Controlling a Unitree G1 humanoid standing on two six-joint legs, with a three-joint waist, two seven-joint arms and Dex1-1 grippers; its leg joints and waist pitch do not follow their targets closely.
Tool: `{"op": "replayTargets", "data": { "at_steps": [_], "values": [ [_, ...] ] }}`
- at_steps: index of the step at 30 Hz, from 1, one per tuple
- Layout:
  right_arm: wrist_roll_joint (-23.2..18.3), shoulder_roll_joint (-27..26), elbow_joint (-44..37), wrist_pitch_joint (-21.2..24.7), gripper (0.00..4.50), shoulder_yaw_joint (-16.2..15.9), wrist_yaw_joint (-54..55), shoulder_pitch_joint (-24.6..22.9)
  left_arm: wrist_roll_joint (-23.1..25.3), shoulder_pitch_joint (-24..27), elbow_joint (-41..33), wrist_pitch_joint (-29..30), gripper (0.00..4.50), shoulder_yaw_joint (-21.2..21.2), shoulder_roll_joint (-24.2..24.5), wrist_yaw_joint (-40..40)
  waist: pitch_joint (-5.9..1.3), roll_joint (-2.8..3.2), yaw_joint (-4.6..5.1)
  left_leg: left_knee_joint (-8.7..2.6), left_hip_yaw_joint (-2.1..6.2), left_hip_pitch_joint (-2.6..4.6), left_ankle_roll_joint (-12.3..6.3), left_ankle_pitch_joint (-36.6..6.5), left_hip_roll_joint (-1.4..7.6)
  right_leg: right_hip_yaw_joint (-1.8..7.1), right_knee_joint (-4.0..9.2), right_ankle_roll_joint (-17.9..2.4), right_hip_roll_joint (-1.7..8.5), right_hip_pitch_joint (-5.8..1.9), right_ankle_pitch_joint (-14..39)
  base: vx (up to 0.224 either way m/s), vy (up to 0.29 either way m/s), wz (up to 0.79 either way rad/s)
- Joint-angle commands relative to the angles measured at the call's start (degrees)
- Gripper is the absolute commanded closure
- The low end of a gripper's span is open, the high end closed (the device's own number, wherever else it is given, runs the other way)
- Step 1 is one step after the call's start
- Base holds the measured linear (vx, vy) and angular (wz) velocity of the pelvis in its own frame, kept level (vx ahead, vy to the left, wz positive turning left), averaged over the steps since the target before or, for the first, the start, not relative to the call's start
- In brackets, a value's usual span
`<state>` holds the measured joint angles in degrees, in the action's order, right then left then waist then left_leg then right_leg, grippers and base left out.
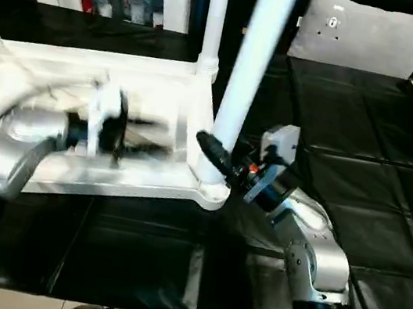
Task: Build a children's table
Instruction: Insert table leg to table base
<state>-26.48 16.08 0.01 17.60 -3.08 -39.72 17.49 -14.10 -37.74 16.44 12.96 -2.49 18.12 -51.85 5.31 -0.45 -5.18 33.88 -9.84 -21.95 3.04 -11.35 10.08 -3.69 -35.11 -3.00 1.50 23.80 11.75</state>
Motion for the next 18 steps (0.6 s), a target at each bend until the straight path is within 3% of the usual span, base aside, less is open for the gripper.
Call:
{"op": "replayTargets", "data": {
  "at_steps": [1, 7, 13, 18],
  "values": [
    [1.76, 0.75, -1.94, 0.36, 2.62, -1.26, 0.19, -0.54, -2.10, -1.66, -1.59, 2.41, 1.55, 1.94, -1.77, 4.23, -4.35, -0.08, -0.17, -3.10, 1.13, 0.52, -5.25, 0.34, 3.22, 3.70, 2.84, -12.27, 6.91, -4.67, -6.04, 0.000, 0.000, 0.00],
    [3.90, 0.77, -0.96, -0.67, 2.62, -3.28, 0.73, -0.40, -2.54, -3.86, -4.73, 4.34, 1.12, 0.96, -5.63, 6.61, -4.60, -0.26, -0.16, -2.75, 1.19, 0.39, -6.63, 2.16, 3.21, 3.68, 2.69, -11.34, 6.85, -4.79, -6.46, 0.000, 0.000, 0.00],
    [6.40, 0.12, 0.77, -1.52, 2.62, -4.22, 1.52, 0.45, -3.01, -3.11, -13.64, 7.77, 1.09, -5.99, -9.35, 5.34, -4.63, -0.12, -0.22, -2.66, 1.27, 0.53, -6.96, 1.85, 3.57, 3.65, 2.57, -12.16, 6.88, -4.65, -5.47, 0.000, 0.000, 0.00],
    [7.14, -0.02, 1.79, -2.30, 2.62, -4.35, 1.49, 0.89, -4.33, -2.88, -16.32, 9.47, 1.09, -7.69, -9.52, 5.03, -4.46, -0.23, -0.07, -2.65, 1.17, 0.46, -6.41, 0.14, 3.21, 3.59, 3.08, -11.41, 6.70, -4.74, -1.99, 0.000, 0.000, 0.00]
  ]
}}
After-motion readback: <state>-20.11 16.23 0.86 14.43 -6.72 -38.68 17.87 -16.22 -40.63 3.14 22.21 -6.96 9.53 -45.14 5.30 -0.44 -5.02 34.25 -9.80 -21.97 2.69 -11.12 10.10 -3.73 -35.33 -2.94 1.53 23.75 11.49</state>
